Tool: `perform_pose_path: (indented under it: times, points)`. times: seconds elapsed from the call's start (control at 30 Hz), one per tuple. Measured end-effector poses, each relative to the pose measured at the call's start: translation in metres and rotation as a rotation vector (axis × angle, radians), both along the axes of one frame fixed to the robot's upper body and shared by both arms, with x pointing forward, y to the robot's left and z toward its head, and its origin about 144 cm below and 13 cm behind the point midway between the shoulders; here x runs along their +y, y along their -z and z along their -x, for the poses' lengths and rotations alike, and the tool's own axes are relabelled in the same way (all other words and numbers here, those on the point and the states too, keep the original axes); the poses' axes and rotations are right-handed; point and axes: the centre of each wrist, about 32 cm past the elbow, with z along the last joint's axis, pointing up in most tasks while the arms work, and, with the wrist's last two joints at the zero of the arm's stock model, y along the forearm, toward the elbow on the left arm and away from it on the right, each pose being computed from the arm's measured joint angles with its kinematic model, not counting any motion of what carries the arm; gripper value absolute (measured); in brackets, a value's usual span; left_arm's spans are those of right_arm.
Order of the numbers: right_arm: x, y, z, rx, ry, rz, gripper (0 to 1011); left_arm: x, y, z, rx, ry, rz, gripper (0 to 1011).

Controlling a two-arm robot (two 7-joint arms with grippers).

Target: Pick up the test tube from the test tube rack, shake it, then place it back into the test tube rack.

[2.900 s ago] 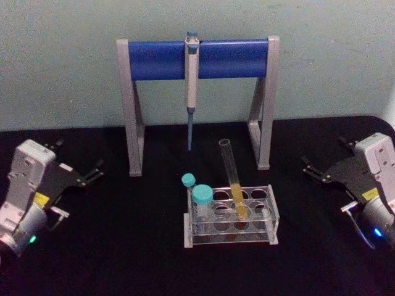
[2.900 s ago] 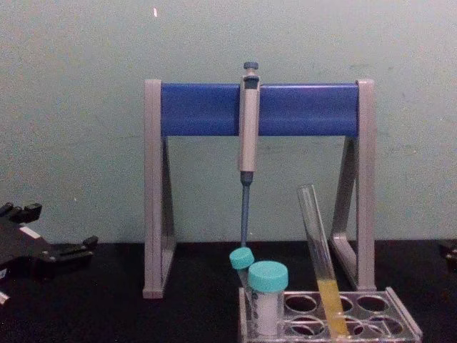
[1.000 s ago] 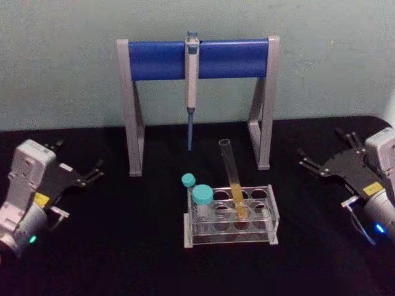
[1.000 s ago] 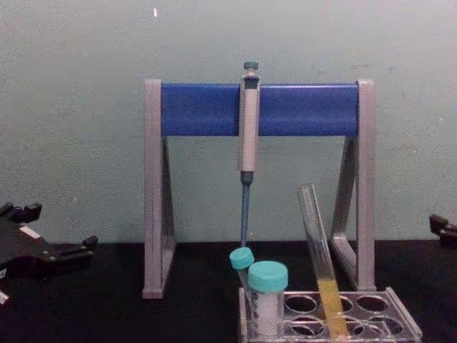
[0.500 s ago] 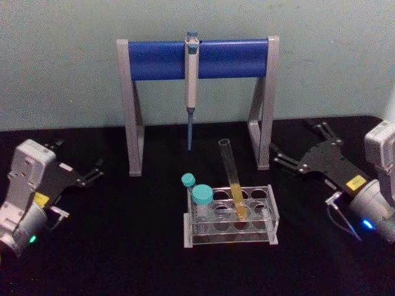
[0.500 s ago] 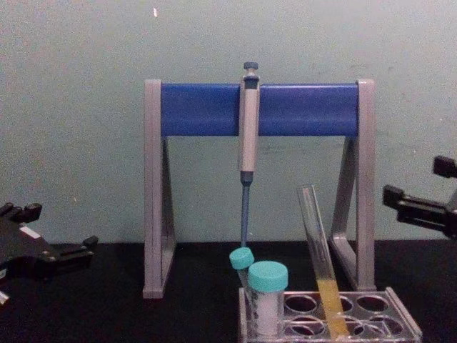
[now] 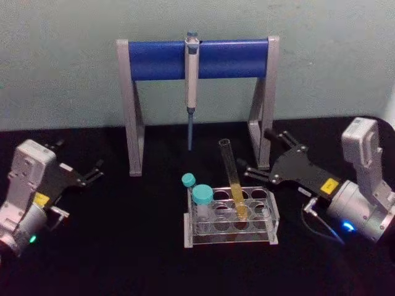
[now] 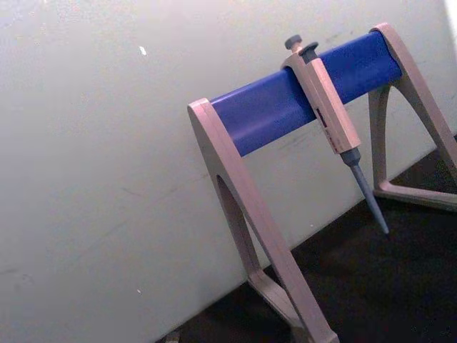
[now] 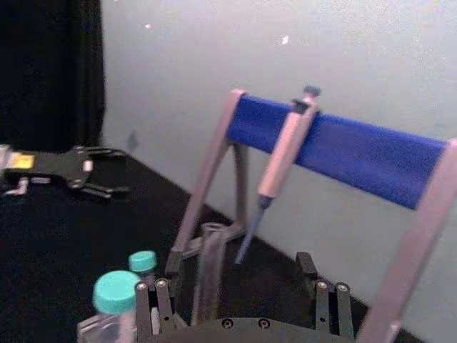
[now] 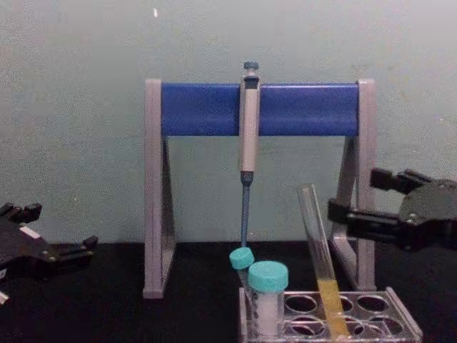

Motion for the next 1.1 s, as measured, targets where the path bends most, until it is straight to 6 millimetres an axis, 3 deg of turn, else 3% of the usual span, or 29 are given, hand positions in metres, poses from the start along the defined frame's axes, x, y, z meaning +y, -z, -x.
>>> perform_pose_path:
  times: [0.53,1.1]
  points:
    - [0.012,-0.009,-0.019,0.126,-0.083,0.03,1000,0.0,0.0,0.0,0.0,0.0,0.0,1001]
    - [0.019,-0.006,-0.032,0.195,-0.087,0.046,1000,0.0,0.0,0.0,0.0,0.0,0.0,1001]
